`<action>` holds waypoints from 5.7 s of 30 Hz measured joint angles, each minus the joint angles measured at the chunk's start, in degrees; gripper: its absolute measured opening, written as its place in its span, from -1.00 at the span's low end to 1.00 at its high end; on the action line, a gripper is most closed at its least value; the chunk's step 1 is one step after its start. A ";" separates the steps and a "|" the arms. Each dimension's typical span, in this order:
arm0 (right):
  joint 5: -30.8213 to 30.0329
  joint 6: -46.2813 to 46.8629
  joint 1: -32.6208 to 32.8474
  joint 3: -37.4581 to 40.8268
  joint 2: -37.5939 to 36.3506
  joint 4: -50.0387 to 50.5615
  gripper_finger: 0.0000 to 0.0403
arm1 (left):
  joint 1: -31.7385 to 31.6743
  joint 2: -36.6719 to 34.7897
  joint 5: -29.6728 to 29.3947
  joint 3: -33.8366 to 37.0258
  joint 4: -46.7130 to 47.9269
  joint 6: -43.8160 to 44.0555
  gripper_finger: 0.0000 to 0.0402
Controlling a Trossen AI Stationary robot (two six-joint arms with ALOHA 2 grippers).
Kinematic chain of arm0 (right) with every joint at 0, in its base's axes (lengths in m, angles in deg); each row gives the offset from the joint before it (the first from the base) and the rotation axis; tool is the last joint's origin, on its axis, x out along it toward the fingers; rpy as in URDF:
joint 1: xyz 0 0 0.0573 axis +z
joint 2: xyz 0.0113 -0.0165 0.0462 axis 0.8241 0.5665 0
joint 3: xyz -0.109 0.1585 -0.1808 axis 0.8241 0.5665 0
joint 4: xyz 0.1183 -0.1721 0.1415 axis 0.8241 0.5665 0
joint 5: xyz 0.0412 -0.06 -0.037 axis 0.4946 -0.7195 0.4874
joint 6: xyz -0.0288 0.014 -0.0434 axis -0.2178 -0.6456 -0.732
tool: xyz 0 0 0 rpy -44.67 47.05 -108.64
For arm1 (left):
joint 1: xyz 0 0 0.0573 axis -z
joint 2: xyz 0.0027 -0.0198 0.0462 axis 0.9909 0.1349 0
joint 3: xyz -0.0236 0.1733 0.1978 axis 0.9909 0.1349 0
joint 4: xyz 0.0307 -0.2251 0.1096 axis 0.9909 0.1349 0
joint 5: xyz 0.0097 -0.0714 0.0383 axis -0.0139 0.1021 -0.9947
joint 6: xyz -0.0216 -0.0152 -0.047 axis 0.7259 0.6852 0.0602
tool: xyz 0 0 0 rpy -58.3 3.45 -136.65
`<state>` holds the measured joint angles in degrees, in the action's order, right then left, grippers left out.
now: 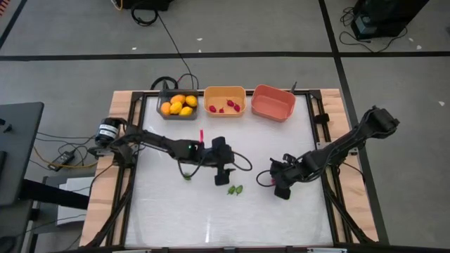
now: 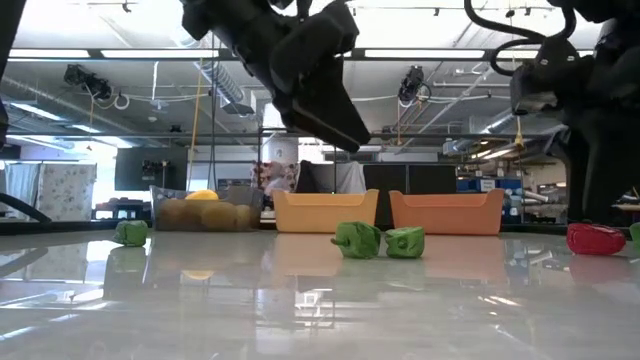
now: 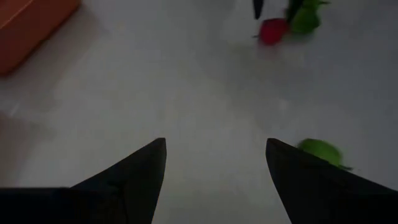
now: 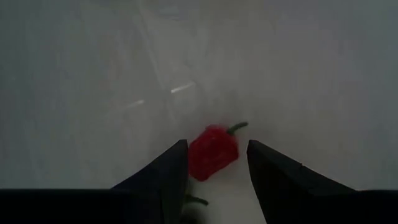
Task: Sort produce into baskets
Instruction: Put the red chili pepper into the yellow bin, then put the green chili pepper into the orange bin
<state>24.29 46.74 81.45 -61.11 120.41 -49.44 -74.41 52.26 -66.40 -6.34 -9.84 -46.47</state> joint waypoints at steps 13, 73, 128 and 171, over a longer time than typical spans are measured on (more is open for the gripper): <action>-2.78 0.43 0.99 -0.07 8.36 -2.90 -0.30 | 2.67 0.02 0.00 0.00 -1.34 0.90 0.40; -35.78 -34.69 0.18 -0.76 5.31 -39.24 -0.47 | 0.12 -1.00 1.91 -0.04 -10.81 -3.51 -0.77; -19.98 -20.68 -4.77 3.26 16.01 -47.41 -0.15 | 3.77 -21.21 -0.82 10.96 31.10 8.85 -0.07; -13.64 -35.12 -11.55 -0.92 17.19 -50.55 -0.15 | 19.82 -21.00 20.65 13.86 49.05 40.01 -0.45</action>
<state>10.65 11.62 69.90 -62.03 137.59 -99.99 -54.58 31.25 -45.75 7.52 39.21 -6.46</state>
